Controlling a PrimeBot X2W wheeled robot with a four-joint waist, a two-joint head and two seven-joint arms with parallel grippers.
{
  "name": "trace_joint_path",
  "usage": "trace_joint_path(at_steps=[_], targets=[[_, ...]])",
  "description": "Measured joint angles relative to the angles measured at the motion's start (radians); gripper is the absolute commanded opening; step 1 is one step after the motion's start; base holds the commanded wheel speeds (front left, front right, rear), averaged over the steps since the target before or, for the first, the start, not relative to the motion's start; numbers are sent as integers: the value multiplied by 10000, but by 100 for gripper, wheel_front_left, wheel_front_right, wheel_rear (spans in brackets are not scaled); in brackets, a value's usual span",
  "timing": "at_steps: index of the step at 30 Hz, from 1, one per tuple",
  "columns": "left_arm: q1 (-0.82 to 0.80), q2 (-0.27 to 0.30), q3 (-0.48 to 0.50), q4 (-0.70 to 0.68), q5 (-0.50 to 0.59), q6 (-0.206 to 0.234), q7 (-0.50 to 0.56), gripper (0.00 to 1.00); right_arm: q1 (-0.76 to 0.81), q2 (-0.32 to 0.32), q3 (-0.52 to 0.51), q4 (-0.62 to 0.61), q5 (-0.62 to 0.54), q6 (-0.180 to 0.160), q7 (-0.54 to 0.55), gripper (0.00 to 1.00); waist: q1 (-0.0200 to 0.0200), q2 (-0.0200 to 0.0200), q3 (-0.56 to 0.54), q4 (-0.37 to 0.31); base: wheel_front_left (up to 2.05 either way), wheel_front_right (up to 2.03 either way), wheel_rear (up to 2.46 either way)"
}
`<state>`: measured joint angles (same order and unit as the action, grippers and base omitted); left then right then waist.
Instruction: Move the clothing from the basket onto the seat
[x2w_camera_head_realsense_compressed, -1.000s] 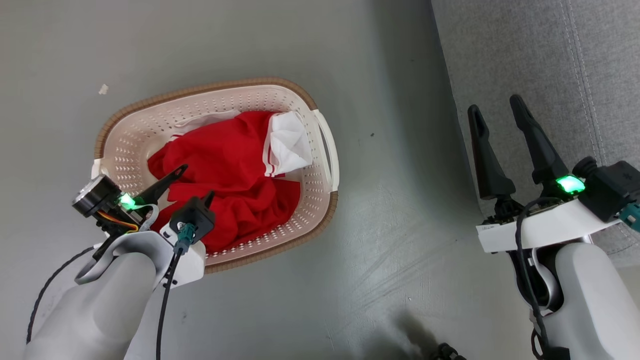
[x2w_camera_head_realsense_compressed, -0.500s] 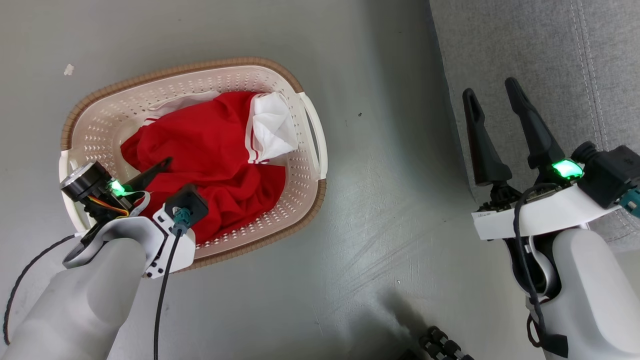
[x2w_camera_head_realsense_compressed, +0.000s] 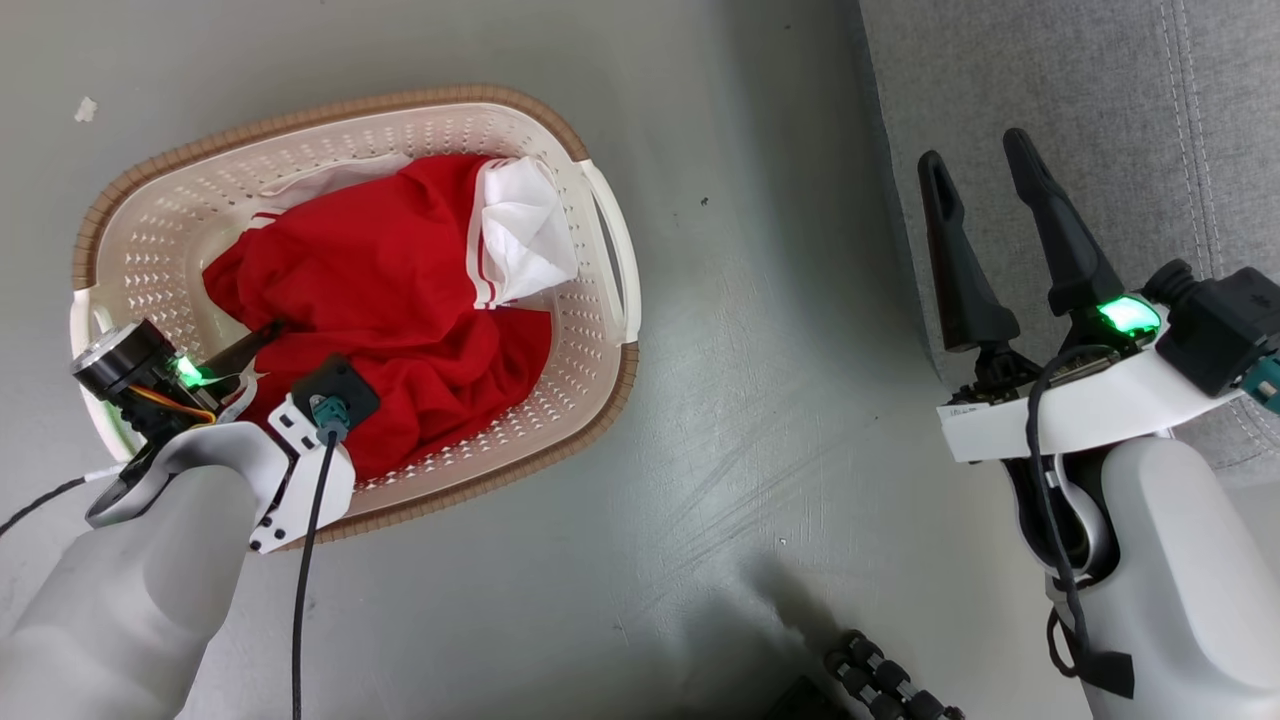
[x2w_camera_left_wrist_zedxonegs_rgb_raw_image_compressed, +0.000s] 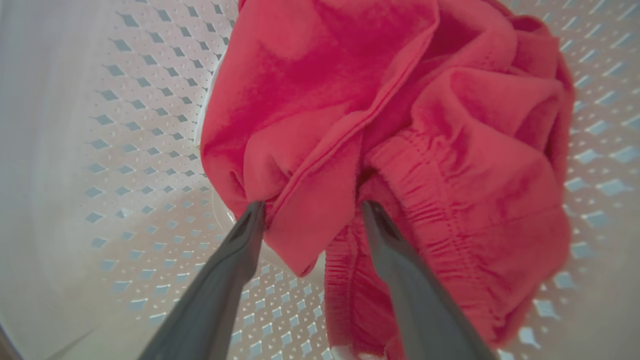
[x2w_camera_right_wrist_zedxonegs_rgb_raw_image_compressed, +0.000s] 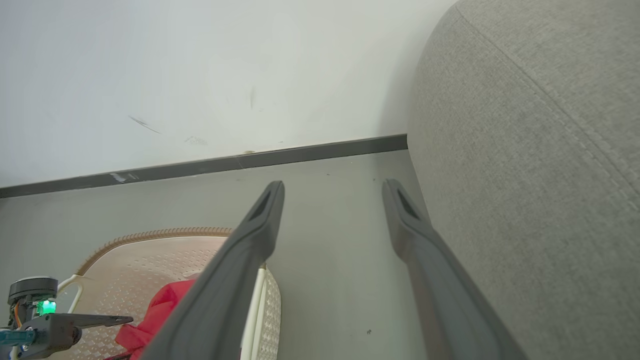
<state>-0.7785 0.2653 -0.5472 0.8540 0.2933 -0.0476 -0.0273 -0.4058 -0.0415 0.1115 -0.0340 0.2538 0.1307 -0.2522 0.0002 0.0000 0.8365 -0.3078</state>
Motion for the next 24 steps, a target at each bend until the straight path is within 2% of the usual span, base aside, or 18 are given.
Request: trace_joint_path(at_steps=[4,5,6,7,9,10,11,18,24], targets=[[-192,-25,-2,36,0,0,12,100,-128,0,4,10,23,0,0,100,0,0,106,-39,0,0,0],[-234,-27,-2,46,0,0,12,95,-128,0,4,12,23,0,0,100,-1,0,126,-47,0,0,0],[-271,-31,-4,59,0,0,10,76,-130,0,4,13,25,0,0,100,0,0,146,-55,0,0,0],[-307,-38,-8,71,0,0,10,49,-135,0,4,13,33,0,0,100,0,0,164,-62,0,0,0],[-348,-59,-12,84,0,0,4,23,-161,0,0,19,52,0,0,100,-1,0,190,-71,0,0,0],[-348,-75,-17,107,0,0,-2,2,-189,0,-2,29,52,0,0,100,-1,0,196,-74,0,0,0],[-348,-90,-27,151,0,0,-4,0,-229,0,-4,44,52,0,0,100,-1,0,197,-74,0,0,0],[-348,-163,-8,270,-23,10,-196,0,-329,0,-48,111,109,0,0,100,0,0,129,-56,0,0,0],[-349,-468,228,96,-422,117,-685,0,-453,0,-140,153,109,0,0,100,-1,0,-13,8,0,0,0]])
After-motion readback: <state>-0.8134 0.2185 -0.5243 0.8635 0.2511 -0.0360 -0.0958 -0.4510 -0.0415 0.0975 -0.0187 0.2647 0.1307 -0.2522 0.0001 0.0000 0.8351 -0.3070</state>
